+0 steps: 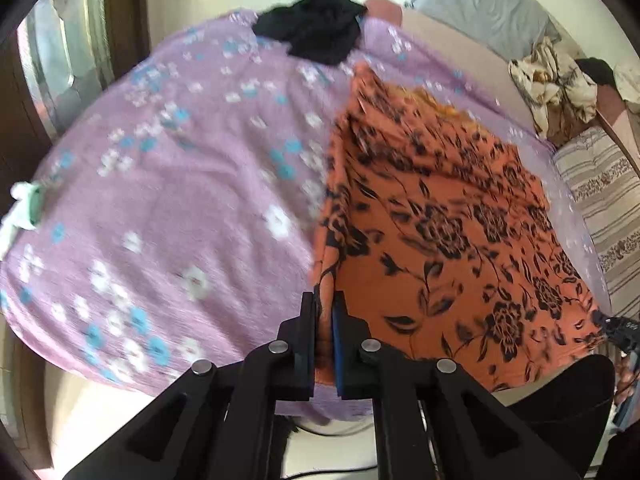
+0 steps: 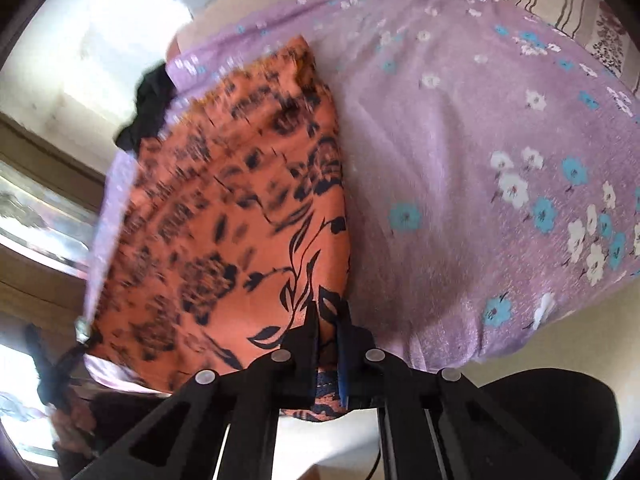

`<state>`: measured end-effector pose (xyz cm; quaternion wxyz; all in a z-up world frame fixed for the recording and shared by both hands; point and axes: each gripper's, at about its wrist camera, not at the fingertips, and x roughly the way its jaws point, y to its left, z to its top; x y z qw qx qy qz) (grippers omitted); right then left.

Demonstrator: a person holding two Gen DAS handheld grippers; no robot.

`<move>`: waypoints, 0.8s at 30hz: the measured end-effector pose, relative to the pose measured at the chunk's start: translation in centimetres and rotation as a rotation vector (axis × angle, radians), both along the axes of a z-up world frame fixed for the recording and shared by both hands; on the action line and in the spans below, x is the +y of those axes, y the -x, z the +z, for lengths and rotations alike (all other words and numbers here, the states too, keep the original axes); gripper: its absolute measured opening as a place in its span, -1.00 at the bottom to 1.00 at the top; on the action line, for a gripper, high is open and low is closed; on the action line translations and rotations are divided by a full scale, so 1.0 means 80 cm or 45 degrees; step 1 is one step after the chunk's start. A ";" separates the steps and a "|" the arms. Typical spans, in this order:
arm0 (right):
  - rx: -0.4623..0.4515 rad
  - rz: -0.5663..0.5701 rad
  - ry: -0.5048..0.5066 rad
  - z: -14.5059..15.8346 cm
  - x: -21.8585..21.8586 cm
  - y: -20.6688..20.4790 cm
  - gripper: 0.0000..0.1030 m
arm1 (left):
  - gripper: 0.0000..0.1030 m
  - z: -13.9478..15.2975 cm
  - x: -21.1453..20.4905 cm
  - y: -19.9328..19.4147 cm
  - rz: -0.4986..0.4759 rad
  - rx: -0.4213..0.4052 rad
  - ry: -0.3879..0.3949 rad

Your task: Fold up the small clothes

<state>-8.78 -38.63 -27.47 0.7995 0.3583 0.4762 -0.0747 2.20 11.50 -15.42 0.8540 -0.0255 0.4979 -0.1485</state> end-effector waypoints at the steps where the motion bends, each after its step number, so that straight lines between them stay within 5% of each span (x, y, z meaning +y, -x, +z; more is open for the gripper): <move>1: -0.023 -0.012 -0.002 0.009 -0.007 0.004 -0.87 | -0.86 0.003 0.008 -0.001 0.013 0.001 0.009; 5: 0.003 -0.005 0.073 0.015 -0.013 0.005 -0.89 | -0.85 -0.012 0.012 -0.008 0.005 0.067 -0.026; 9: 0.084 0.014 -0.021 -0.011 -0.012 0.003 -0.81 | -0.81 -0.032 -0.005 -0.008 -0.027 0.135 -0.080; 14: 0.056 -0.043 -0.006 -0.010 -0.021 0.007 -0.81 | 0.37 -0.024 -0.005 -0.013 -0.009 0.075 -0.086; 17: 0.087 -0.070 0.018 -0.013 -0.023 0.010 -0.23 | 0.39 -0.021 -0.004 -0.023 -0.007 0.075 -0.049; 18: 0.084 -0.078 -0.020 -0.018 -0.025 0.010 0.18 | 0.39 -0.024 -0.004 -0.026 -0.017 0.097 -0.030; 19: 0.074 -0.089 -0.059 -0.023 -0.024 0.012 0.30 | 0.39 -0.029 -0.006 -0.030 -0.028 0.129 -0.016; 24: 0.163 -0.020 -0.069 -0.052 0.004 -0.002 0.30 | 0.35 -0.053 -0.014 -0.030 -0.055 0.235 0.014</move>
